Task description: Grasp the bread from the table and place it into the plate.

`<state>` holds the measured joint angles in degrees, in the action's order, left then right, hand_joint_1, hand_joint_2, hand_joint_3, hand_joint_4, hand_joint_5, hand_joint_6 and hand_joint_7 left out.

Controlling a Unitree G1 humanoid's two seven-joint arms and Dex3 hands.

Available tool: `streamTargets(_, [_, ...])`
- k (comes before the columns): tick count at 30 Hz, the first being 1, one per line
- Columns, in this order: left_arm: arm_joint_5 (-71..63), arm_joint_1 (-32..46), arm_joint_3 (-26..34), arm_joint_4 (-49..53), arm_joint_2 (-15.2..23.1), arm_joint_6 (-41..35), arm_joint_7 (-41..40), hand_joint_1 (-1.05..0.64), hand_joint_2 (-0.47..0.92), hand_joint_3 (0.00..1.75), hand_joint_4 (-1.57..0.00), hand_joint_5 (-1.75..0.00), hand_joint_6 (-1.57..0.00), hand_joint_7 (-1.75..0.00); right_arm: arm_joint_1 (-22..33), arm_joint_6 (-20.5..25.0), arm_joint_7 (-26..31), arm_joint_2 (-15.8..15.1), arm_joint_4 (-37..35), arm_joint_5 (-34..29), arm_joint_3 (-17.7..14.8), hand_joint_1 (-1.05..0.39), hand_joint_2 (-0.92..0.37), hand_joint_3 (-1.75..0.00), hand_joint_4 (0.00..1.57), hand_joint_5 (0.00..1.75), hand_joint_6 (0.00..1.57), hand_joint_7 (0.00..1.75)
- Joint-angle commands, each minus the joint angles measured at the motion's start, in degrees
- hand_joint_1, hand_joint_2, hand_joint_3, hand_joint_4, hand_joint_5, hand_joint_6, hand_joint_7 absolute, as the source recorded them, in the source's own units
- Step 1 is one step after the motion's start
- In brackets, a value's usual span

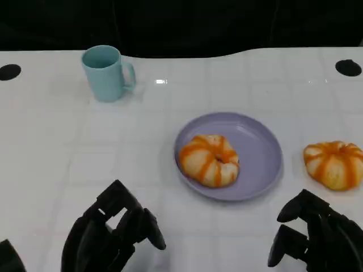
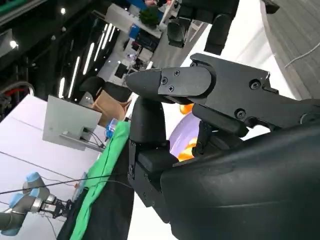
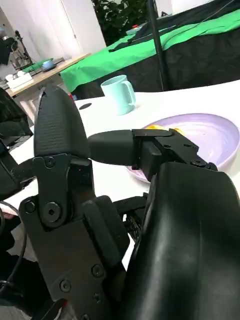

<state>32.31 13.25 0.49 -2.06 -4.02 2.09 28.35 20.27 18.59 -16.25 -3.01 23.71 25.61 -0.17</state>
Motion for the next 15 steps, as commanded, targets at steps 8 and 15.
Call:
streamTargets(8, [0.18,-0.44,1.59,-0.91,0.65,-1.97,-0.18,-0.55,0.92,0.41,-0.71,-1.75,-0.47,-1.75,-0.53,-0.45,0.32,-0.50,-0.03,-0.12,-0.66,-0.53,-0.92,-0.46,0.57,1.75,0.36,1.65])
streamTargets(15, [-0.55,-0.64,1.74,-0.80,0.06,-1.79,-0.72,-0.55,0.92,0.39,-0.72,-1.75,-0.49,-1.75,-0.98,-0.93,-0.46,-0.56,-0.85,0.12,-0.90,-0.53,-0.92,-0.47,0.58,1.75,0.37,1.65])
